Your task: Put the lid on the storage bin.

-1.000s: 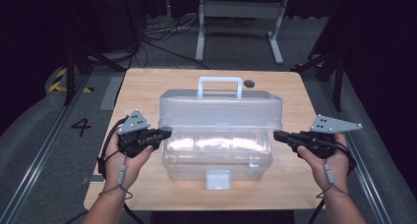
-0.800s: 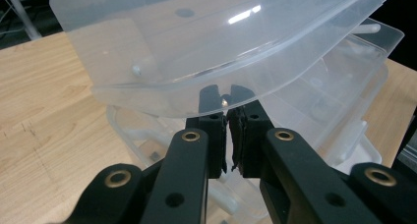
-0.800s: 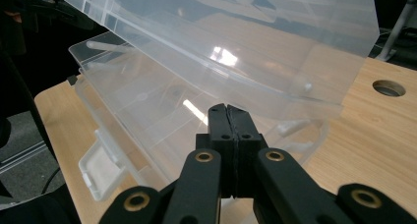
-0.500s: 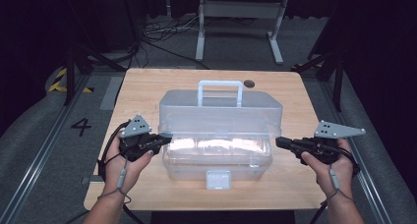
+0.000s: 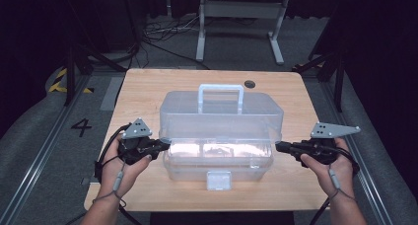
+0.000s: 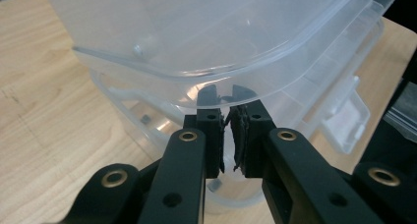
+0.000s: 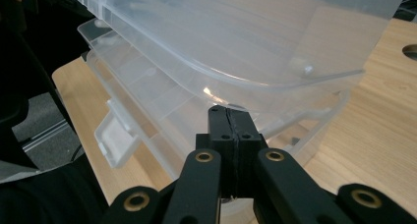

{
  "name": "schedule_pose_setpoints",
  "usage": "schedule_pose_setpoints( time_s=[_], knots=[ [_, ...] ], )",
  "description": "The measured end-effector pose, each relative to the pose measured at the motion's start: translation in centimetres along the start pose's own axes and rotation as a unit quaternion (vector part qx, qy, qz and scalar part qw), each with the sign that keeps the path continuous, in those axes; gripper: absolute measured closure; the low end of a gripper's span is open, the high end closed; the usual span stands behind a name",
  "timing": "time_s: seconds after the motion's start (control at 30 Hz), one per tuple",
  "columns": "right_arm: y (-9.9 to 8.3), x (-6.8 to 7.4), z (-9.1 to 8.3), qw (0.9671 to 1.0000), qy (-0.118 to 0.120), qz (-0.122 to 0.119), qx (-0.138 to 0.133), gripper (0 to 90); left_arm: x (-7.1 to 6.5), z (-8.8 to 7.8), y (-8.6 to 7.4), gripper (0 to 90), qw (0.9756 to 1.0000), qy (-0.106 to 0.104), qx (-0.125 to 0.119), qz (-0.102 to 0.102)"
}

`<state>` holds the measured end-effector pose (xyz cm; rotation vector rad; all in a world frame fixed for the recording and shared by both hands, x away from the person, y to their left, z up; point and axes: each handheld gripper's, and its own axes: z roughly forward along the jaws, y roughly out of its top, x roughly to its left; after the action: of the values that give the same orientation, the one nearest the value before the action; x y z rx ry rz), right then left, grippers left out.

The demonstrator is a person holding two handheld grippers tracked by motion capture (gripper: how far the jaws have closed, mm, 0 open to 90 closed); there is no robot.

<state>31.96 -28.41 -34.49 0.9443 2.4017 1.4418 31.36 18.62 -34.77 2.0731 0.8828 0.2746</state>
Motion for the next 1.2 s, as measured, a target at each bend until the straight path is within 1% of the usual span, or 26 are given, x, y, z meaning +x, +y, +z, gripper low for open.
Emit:
schedule_pose_setpoints(
  time_s=[0.1,0.23,0.3,0.33,0.43,0.47,0.5,0.63,0.67,0.7,0.73,0.77,0.83,0.9,1.0,1.03,1.2],
  knots=[
    [-0.04,0.05,0.00,1.0000,0.000,-0.001,0.008,90.0,0.06,-0.13,-0.03,82.5,1.0000,-0.001,0.008,-0.002],
    [-0.02,0.07,-0.08,0.9998,0.002,-0.003,0.020,90.0,0.10,-0.24,-0.01,82.4,0.9998,-0.004,0.020,0.002],
    [-0.01,0.10,-0.09,0.9997,0.004,-0.004,0.024,90.0,0.13,-0.24,0.03,82.4,0.9995,-0.006,0.030,0.006],
    [0.01,0.14,-0.10,0.9996,0.005,-0.005,0.028,90.0,0.14,-0.20,0.02,82.2,0.9995,-0.006,0.029,0.006],
    [0.01,0.18,-0.10,0.9995,0.006,-0.007,0.030,90.0,0.15,-0.20,0.02,81.8,0.9995,-0.006,0.030,0.003],
    [0.01,0.22,-0.09,0.9993,0.009,-0.007,0.035,90.0,0.22,-0.19,0.01,81.6,0.9992,-0.010,0.037,0.006],
    [0.03,0.22,-0.11,0.9992,0.010,-0.008,0.039,90.0,0.18,-0.17,-0.02,81.7,0.9992,-0.011,0.039,0.001],
    [0.03,0.24,-0.14,0.9988,0.013,-0.009,0.047,90.0,0.19,-0.18,-0.04,81.9,0.9989,-0.013,0.045,0.000],
    [0.00,0.26,-0.14,0.9986,0.013,-0.009,0.050,90.0,0.34,-0.29,0.02,81.9,0.9986,-0.007,0.051,0.012],
    [-0.01,0.27,-0.13,0.9986,0.013,-0.010,0.051,90.0,0.36,-0.31,0.03,81.9,0.9984,-0.008,0.054,0.013],
    [-0.01,0.30,-0.12,0.9985,0.013,-0.010,0.052,90.0,0.25,-0.28,-0.01,81.8,0.9983,-0.014,0.056,0.003],
    [-0.01,0.30,-0.12,0.9985,0.013,-0.010,0.052,90.0,0.25,-0.28,-0.01,81.8,0.9983,-0.014,0.056,0.003],
    [-0.02,0.37,-0.06,0.9982,0.012,-0.012,0.058,90.0,0.39,-0.30,0.05,81.8,0.9977,-0.019,0.064,0.010],
    [-0.03,0.38,-0.04,0.9980,0.012,-0.013,0.060,90.0,0.34,-0.27,0.04,81.8,0.9975,-0.019,0.067,0.008],
    [-0.08,0.43,0.03,0.9975,0.012,-0.014,0.068,90.0,0.40,-0.22,0.09,81.8,0.9965,-0.023,0.080,0.013],
    [-0.10,0.46,0.05,0.9974,0.012,-0.014,0.070,90.0,0.41,-0.17,0.07,81.8,0.9965,-0.023,0.079,0.014],
    [-0.18,0.47,0.12,0.9964,0.008,-0.017,0.082,90.0,0.45,-0.16,0.03,81.5,0.9953,-0.024,0.092,0.018]
  ],
)
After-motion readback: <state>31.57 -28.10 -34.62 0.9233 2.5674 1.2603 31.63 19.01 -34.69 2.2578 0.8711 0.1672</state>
